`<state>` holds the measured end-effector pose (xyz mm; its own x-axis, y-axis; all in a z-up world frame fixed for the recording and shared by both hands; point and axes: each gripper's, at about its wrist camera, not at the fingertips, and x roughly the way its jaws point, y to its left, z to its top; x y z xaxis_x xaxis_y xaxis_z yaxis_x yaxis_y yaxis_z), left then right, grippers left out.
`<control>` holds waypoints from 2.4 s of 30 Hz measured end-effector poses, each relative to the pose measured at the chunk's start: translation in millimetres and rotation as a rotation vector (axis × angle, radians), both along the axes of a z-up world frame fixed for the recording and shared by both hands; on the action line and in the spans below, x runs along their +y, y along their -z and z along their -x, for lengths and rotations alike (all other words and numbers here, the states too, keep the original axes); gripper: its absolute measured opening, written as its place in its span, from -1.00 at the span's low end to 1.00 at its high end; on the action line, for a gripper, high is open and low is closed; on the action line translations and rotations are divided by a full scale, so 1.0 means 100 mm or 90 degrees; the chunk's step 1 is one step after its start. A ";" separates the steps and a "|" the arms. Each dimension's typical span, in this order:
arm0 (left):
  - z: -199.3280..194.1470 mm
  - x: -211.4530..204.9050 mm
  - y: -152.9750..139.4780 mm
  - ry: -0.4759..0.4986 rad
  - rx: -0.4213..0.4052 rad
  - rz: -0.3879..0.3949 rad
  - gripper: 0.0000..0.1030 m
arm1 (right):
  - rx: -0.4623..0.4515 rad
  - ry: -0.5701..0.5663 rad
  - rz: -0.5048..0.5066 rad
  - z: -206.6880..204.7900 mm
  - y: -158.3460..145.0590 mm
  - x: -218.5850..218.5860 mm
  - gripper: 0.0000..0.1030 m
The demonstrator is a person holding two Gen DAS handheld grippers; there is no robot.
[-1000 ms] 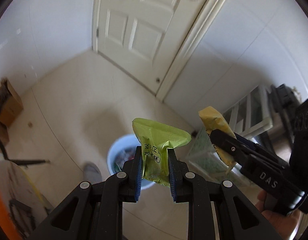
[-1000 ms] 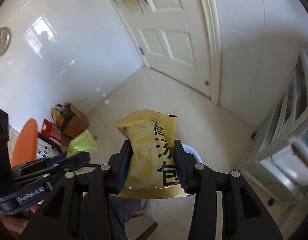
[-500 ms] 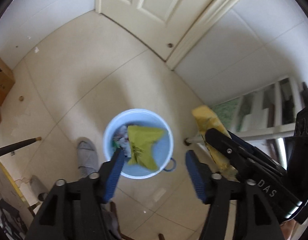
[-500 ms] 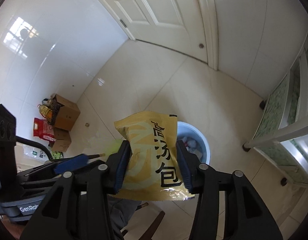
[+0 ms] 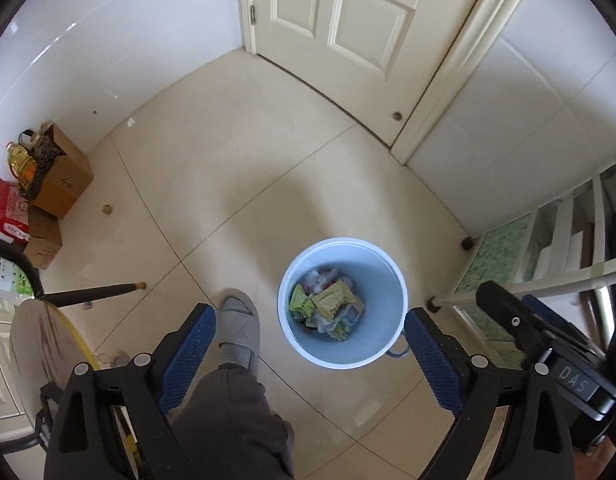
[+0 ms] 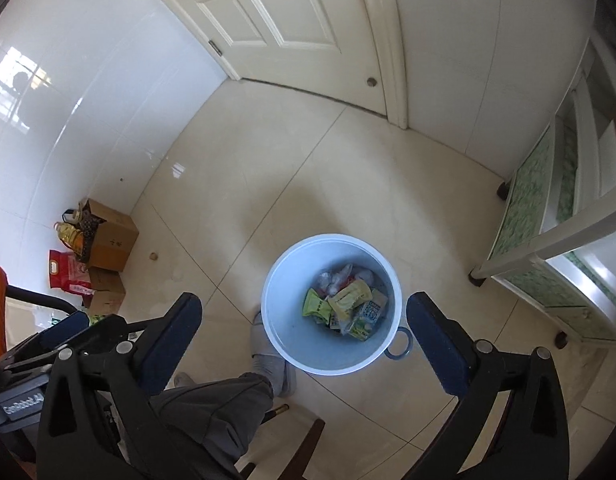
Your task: Collect trash
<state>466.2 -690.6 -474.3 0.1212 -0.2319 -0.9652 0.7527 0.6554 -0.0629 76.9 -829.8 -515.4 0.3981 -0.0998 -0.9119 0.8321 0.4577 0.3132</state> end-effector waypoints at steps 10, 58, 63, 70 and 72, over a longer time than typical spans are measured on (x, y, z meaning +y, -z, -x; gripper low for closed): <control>0.65 0.93 -1.10 -0.009 -0.108 0.110 0.82 | -0.081 -0.024 0.099 0.13 -1.11 0.51 1.00; 4.74 5.95 -3.14 -0.524 -0.567 0.272 0.99 | -0.409 -0.480 0.433 -0.30 -3.67 5.14 1.00; 4.63 5.98 -3.26 -0.536 -0.562 0.265 0.99 | -0.408 -0.480 0.435 -0.31 -3.68 5.17 1.00; 4.62 5.89 -3.33 -0.523 -0.575 0.259 0.99 | -0.408 -0.482 0.439 -0.31 -3.69 5.20 1.00; 4.64 5.87 -3.31 -0.522 -0.577 0.261 0.99 | -0.409 -0.485 0.439 -0.32 -3.69 5.21 1.00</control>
